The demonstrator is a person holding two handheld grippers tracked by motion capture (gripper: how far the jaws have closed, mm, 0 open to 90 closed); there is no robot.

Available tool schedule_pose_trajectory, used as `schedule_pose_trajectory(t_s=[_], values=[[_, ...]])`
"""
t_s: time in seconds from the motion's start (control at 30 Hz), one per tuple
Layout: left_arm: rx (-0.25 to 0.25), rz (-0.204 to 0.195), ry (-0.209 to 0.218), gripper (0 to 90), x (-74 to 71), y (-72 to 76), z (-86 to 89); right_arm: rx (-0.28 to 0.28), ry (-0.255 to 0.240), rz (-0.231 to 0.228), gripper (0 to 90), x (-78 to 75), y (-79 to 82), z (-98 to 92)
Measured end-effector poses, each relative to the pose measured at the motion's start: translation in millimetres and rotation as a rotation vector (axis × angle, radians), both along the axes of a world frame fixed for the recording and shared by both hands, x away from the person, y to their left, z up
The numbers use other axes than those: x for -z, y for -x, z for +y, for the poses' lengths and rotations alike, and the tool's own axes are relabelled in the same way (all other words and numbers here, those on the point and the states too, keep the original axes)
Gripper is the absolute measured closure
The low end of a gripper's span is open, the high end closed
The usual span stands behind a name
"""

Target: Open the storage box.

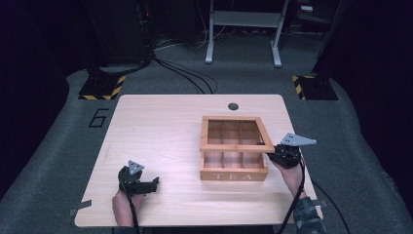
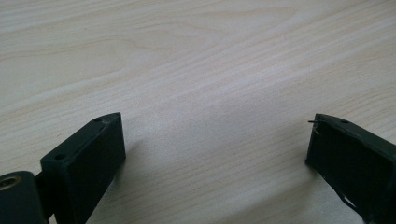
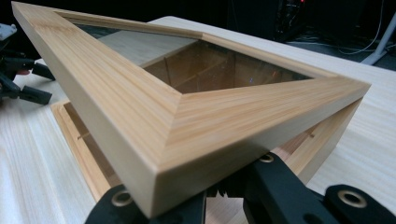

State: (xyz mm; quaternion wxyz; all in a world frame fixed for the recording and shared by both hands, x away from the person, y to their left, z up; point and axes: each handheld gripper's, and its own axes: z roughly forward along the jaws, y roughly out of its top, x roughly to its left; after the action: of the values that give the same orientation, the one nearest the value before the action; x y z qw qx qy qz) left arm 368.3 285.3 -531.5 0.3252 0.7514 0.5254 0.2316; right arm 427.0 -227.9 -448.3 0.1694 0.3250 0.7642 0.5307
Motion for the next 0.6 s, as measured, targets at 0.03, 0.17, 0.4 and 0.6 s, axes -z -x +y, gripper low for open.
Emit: schedule_pose_trajectory(t_s=[0.03, 0.17, 0.4, 0.6], values=[[0.000, 0.000, 0.000, 4.1, 0.0, 0.0, 0.0, -0.002, 0.000, 0.004, 88.4, 2.0, 0.8, -0.2], [0.000, 0.000, 0.000, 4.1, 0.0, 0.0, 0.0, -0.004, 0.004, 0.012, 88.1, 6.9, 3.2, -0.1], [0.001, 0.000, 0.000, 4.3, 0.0, 0.1, 0.0, 0.003, 0.001, 0.014, 88.2, 13.8, 12.3, -2.3], [0.001, 0.000, -0.001, 4.5, -0.1, 0.2, -0.1, -0.006, 0.007, 0.021, 88.2, 16.9, 18.0, -0.7]])
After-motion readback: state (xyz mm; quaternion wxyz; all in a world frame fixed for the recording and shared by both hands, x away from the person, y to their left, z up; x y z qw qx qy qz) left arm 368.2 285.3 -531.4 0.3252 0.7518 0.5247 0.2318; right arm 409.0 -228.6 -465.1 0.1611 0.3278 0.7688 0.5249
